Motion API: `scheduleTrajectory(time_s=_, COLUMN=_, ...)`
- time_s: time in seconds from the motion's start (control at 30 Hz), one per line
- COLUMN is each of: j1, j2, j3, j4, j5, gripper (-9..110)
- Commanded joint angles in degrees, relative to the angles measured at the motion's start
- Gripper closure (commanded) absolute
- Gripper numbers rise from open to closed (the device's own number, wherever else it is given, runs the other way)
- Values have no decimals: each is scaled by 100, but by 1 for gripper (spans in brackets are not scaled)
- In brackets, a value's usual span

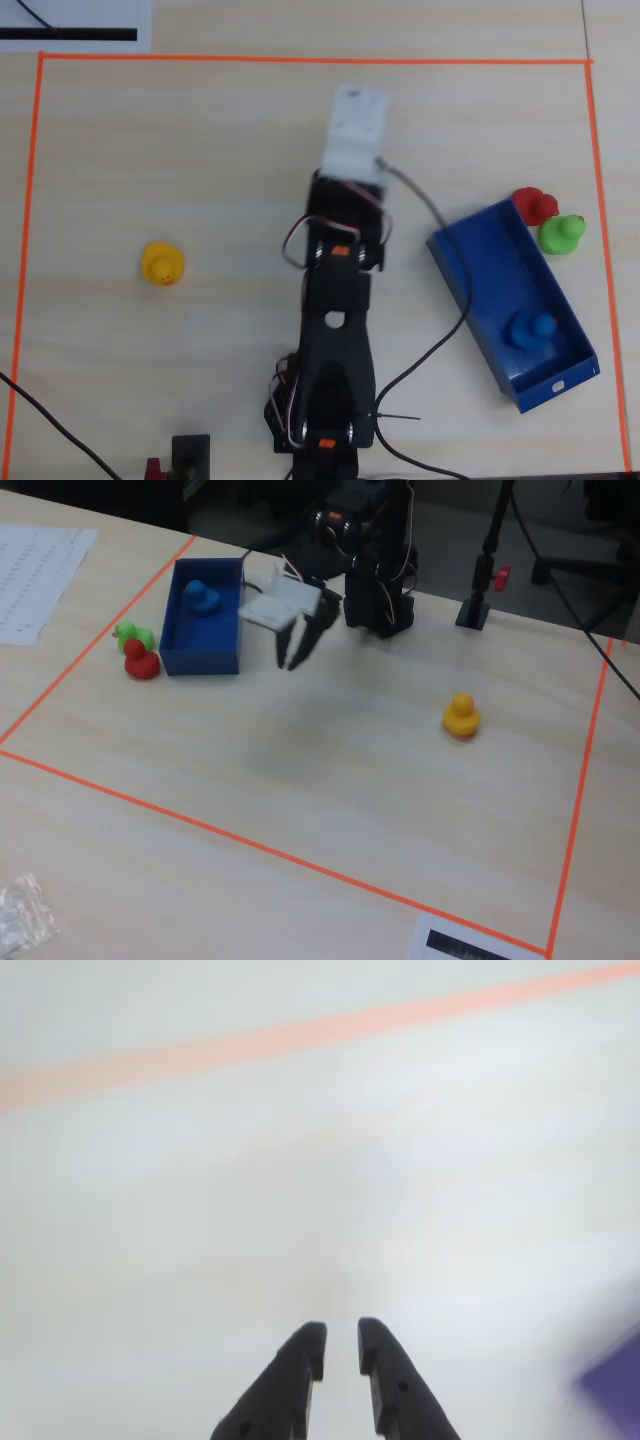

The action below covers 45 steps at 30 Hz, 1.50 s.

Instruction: Grasp blue duck and put it into box.

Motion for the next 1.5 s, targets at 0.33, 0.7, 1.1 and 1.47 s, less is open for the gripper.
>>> scheduleTrajectory(time_s=0.33, j1=-826, j2=4535, j3=4421, j4=1837, j5=-624, gripper=101)
scheduleTrajectory(time_s=0.7, j1=-756, j2=5616, j3=4579, j4=3357, j5=-650, gripper=101)
scheduleTrajectory(time_s=1.1, j1=-800, j2=5871, j3=4579, j4=3489, j5=-615, gripper=101)
scheduleTrajectory(time_s=1.47, j1=-800, j2=5871, j3=4579, j4=3489, j5=-615, gripper=101)
